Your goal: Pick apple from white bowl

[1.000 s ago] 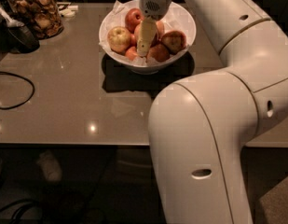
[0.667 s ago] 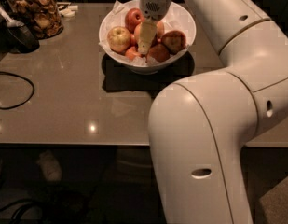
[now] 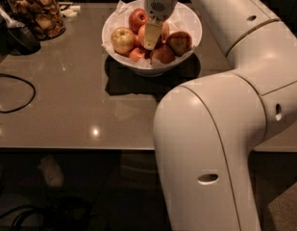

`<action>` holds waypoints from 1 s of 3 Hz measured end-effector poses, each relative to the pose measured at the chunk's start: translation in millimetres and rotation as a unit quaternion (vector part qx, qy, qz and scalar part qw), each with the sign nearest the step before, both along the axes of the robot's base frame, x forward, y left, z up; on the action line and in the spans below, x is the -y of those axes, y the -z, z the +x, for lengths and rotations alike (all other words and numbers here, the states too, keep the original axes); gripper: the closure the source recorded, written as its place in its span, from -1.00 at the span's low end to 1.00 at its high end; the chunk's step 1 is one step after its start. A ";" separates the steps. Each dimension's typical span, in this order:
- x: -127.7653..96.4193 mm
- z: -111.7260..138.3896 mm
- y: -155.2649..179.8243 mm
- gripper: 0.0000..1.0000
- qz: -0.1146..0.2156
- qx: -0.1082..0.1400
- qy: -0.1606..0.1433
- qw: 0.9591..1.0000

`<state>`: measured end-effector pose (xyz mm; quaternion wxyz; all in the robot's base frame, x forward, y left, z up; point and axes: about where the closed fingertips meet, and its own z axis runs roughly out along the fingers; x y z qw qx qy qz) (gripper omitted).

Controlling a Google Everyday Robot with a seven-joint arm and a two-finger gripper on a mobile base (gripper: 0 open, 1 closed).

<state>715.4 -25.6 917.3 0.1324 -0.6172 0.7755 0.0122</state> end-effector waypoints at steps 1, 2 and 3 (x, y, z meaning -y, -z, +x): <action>0.0 0.0 0.0 0.99 0.000 0.000 0.000 1.000; 0.0 0.0 -0.1 1.00 0.000 0.000 0.000 1.000; 7.1 -5.6 -30.9 1.00 0.010 0.032 0.011 0.999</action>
Offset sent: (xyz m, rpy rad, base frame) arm 0.0000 0.0000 0.0000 0.0000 0.0000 0.0000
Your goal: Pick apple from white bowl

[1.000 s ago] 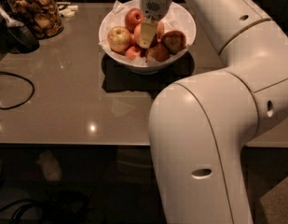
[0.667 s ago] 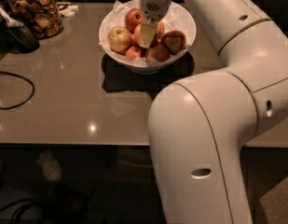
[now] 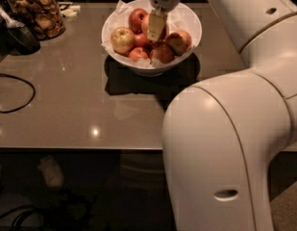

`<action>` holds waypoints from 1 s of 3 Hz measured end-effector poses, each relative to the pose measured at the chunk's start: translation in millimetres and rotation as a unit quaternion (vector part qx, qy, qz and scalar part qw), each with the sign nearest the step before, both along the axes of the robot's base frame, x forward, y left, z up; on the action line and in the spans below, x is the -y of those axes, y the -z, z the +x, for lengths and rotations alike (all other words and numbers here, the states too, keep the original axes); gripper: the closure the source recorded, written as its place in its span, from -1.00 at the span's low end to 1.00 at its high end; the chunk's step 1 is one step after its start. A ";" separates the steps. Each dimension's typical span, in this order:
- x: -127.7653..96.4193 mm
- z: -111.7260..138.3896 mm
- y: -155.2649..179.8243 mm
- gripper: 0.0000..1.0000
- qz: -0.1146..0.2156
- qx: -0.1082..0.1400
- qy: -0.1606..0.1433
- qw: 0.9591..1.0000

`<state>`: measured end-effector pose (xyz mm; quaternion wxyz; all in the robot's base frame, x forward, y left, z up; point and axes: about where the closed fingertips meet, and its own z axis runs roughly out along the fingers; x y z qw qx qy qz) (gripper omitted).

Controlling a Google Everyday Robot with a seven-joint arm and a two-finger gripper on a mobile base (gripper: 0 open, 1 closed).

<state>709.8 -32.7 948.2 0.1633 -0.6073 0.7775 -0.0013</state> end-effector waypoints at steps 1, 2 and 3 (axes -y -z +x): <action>6.1 -11.4 -31.7 1.00 0.005 0.026 0.004 1.000; 9.2 -20.8 -53.7 1.00 0.010 0.042 0.004 0.999; 11.5 -37.9 -84.5 1.00 0.032 0.055 -0.015 0.998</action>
Offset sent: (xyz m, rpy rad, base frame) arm -0.0486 -0.0223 0.0812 0.0051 -0.0730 -0.0082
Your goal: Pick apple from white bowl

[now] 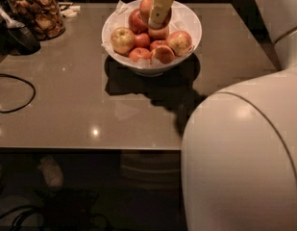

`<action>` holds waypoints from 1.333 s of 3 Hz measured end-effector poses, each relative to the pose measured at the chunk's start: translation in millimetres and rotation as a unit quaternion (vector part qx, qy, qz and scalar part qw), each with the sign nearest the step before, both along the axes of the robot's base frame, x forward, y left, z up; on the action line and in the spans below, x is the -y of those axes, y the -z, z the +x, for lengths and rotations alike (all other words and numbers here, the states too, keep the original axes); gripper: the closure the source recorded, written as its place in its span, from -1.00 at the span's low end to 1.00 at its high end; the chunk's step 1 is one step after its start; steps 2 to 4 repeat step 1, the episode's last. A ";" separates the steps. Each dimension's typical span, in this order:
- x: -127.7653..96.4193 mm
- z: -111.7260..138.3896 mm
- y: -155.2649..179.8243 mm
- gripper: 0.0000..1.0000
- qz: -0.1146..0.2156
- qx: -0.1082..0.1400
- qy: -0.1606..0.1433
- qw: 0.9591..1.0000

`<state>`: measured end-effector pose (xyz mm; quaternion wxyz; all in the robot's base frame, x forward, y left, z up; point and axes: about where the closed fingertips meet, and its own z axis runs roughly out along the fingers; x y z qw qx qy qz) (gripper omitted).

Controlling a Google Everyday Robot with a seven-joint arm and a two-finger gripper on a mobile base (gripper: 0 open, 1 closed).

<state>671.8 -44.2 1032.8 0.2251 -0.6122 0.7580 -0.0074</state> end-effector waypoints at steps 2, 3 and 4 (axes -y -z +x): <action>-0.9 -9.1 -21.3 1.00 0.018 0.013 -0.013 1.000; -0.9 -9.1 -21.3 1.00 0.018 0.013 -0.013 1.000; -0.9 -9.1 -21.3 1.00 0.018 0.013 -0.013 1.000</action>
Offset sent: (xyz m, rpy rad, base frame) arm 0.0000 0.0000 0.0000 0.0000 0.0000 0.0000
